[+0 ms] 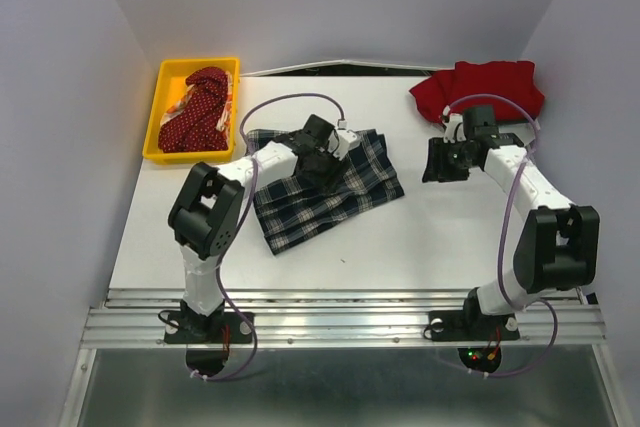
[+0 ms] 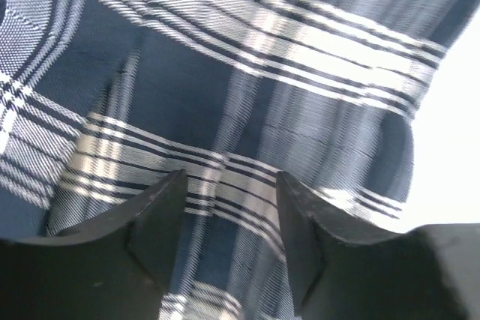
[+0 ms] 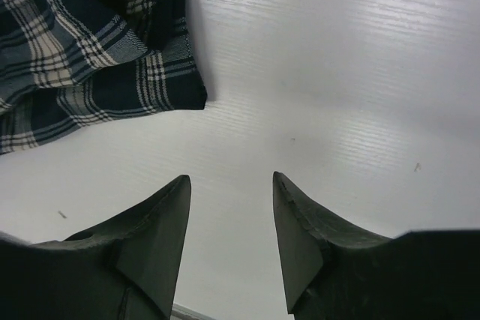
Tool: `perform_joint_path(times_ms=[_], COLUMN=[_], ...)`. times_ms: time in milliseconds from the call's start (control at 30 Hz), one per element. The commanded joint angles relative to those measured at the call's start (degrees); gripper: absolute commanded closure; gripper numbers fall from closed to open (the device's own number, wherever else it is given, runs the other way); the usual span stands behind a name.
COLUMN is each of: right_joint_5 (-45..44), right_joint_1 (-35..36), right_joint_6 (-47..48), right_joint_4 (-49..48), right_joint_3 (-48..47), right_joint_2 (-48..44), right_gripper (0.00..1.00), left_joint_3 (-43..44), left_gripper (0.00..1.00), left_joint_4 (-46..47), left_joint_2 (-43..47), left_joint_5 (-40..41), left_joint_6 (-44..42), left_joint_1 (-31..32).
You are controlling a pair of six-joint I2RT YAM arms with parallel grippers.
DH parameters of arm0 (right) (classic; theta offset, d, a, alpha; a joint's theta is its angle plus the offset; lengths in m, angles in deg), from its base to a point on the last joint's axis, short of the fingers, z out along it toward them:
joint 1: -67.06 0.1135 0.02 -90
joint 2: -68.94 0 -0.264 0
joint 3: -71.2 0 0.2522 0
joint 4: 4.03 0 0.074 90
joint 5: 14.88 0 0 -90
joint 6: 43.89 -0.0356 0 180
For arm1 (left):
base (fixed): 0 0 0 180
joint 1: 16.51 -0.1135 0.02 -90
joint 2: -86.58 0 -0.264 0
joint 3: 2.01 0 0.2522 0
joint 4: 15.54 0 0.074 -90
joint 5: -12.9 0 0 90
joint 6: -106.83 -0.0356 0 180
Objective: Fold and stack the skirts
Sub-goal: Fold the skirt
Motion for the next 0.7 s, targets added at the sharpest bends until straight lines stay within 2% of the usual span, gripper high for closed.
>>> perform_joint_path(times_ms=[0, 100, 267, 400, 667], right_joint_5=[7.40, 9.61, 14.80, 13.75, 13.75], right_joint_1=[-1.20, -1.20, -1.20, -1.20, -0.67], right_joint_6=[-9.41, -12.68, -15.32, -14.45, -13.83], right_joint_4=[-3.79, -10.64, -18.56, -21.64, -24.27], right_joint_3=[-1.10, 1.80, 2.96, 3.13, 4.01], right_joint_2=[-0.84, 0.29, 6.18, 9.78, 16.47], right_gripper=[0.48, 0.49, 0.52, 0.52, 0.53], left_joint_3=[1.27, 2.05, 8.99, 14.61, 18.40], left_gripper=[0.32, 0.22, 0.20, 0.17, 0.13], left_joint_4=[0.13, 0.13, -1.71, -2.77, -1.36], left_joint_2=[9.96, 12.43, 6.04, 0.49, -6.37], left_joint_5=[-1.64, 1.88, 3.82, 4.36, 5.85], left_joint_6=[-6.18, -9.36, -9.89, -9.72, -10.24], left_joint_1=[4.41, 8.45, 10.13, 10.74, 11.98])
